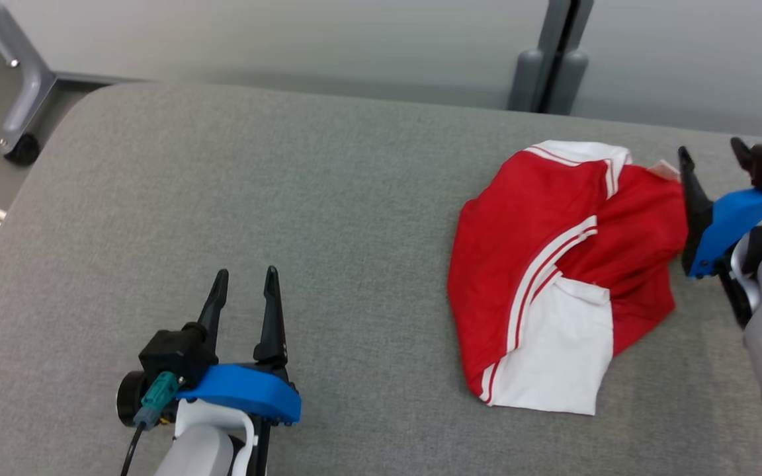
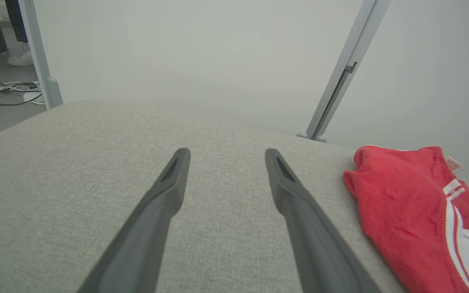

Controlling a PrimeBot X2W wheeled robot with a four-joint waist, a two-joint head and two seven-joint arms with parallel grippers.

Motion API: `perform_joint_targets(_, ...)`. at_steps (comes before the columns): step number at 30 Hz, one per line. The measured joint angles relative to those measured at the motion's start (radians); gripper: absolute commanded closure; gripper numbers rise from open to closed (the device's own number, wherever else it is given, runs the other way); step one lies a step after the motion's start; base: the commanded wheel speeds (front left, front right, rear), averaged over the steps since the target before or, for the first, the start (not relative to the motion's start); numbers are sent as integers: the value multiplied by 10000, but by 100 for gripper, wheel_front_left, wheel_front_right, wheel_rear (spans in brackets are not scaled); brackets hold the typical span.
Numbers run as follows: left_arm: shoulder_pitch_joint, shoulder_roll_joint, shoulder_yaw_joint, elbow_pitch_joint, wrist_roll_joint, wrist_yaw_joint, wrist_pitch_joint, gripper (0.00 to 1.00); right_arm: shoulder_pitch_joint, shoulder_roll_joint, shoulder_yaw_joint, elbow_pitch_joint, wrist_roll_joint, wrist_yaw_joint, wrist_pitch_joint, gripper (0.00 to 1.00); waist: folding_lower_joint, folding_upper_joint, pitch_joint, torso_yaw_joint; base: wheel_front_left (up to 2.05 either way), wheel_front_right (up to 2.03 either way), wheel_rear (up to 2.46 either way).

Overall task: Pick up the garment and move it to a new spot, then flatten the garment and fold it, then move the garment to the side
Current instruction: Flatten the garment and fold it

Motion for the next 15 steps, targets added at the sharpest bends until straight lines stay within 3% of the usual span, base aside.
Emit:
perform_joint_targets(7,328,29,-240,142,12,-59,38,0,1513,683,-378,-1317,566,0,-433,0,-1,0,-801,-545,0,0,0)
perform_joint_targets(15,689,-21,-610,217,13,-140,224,0,4517,1774,-817,-4190,786,0,-466,0,-2,-1,-1401,-1211,0,0,0)
